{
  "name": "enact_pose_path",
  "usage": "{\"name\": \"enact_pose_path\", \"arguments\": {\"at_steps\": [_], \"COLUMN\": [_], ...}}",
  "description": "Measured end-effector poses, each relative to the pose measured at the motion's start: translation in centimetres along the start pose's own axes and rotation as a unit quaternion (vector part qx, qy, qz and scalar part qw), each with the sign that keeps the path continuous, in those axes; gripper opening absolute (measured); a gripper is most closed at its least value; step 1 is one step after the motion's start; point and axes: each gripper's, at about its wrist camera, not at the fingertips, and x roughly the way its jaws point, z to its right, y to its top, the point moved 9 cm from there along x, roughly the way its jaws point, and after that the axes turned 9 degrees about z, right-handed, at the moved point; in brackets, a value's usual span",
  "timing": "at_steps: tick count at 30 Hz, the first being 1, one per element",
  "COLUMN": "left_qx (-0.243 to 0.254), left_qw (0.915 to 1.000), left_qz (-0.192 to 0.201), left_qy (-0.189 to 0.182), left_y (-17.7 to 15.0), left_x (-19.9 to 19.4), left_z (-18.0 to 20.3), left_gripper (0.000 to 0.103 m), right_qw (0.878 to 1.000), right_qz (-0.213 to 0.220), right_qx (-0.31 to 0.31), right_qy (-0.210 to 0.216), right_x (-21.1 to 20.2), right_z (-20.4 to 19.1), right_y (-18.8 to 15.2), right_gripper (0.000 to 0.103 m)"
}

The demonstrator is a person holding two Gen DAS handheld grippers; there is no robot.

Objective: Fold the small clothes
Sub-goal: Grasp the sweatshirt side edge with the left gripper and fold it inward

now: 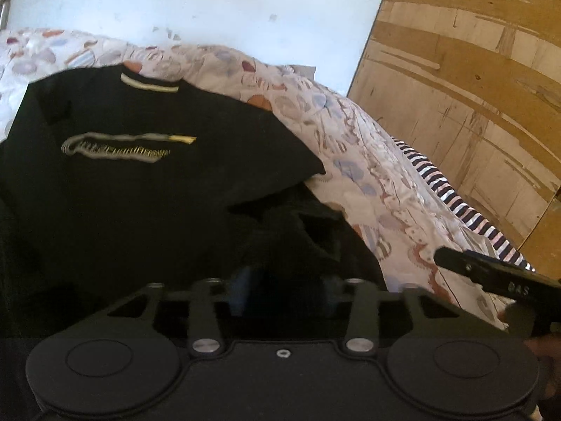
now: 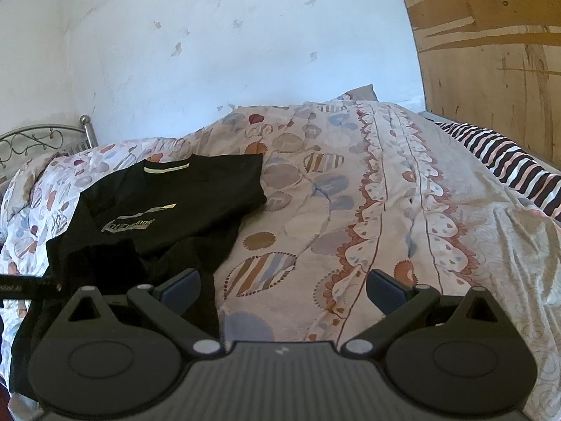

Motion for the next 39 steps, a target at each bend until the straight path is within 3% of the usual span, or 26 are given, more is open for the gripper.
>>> {"name": "enact_pose_path", "arguments": {"at_steps": [2,8,14,18,21,25,27,29,30,31,33,36,37,38,39], "left_qx": [-0.006,-0.015,-0.013,-0.024,-0.029,-0.027,-0.030,-0.058,-0.079,-0.096,-0.120,-0.162,-0.179,-0.195,-0.203], "left_qw": [1.0000,0.9988,0.9883,0.9759,0.9694,0.9679,0.9697,0.9733,0.9747,0.9757,0.9763,0.9747,0.9726,0.9704,0.9688], "left_qz": [0.001,0.020,0.044,0.063,0.069,0.074,0.073,0.064,0.063,0.063,0.063,0.053,0.052,0.052,0.054], "left_qy": [0.000,0.042,0.145,0.208,0.234,0.239,0.231,0.213,0.199,0.186,0.169,0.145,0.138,0.132,0.132], "left_y": [-0.1,1.1,3.3,5.4,6.9,8.7,9.3,9.6,9.6,9.6,9.2,8.7,8.6,8.5,8.5], "left_x": [-0.8,-3.6,-6.4,-7.7,-7.7,-6.7,-6.0,-5.0,-4.6,-4.2,-3.5,-2.0,-1.6,-1.3,-1.0], "left_z": [-0.4,-4.5,-13.6,-21.1,-25.7,-30.0,-31.5,-32.7,-33.2,-33.6,-34.0,-34.6,-34.9,-35.2,-35.5], "left_gripper": [0.072,0.090,0.091,0.091,0.092,0.094,0.086,0.060,0.054,0.047,0.044,0.031,0.025,0.010,0.005], "right_qw": [1.000,0.999,0.991,0.975,0.960,0.939,0.931,0.925,0.922,0.920,0.917,0.908,0.906,0.906,0.902], "right_qz": [-0.003,-0.010,-0.025,-0.055,-0.077,-0.095,-0.106,-0.112,-0.112,-0.113,-0.115,-0.129,-0.139,-0.145,-0.154], "right_qx": [-0.006,-0.028,-0.063,-0.067,-0.061,-0.061,-0.071,-0.079,-0.082,-0.084,-0.088,-0.107,-0.118,-0.127,-0.132], "right_qy": [0.002,0.031,0.115,0.205,0.261,0.324,0.343,0.354,0.360,0.365,0.371,0.384,0.381,0.378,0.381], "right_x": [0.4,2.7,7.6,12.9,17.2,22.9,26.1,28.8,30.0,31.3,33.3,35.6,36.4,36.9,37.4], "right_z": [-0.3,-2.6,-8.7,-15.3,-20.6,-27.6,-31.0,-34.0,-35.4,-36.8,-39.3,-42.7,-43.6,-44.2,-44.9], "right_y": [0.0,0.8,3.1,4.4,4.9,5.5,5.4,5.3,5.3,5.4,5.4,5.1,4.7,4.3,3.9], "right_gripper": [0.103,0.103,0.103,0.103,0.103,0.102,0.090,0.081,0.074,0.072,0.070,0.070,0.070,0.070,0.069]}}
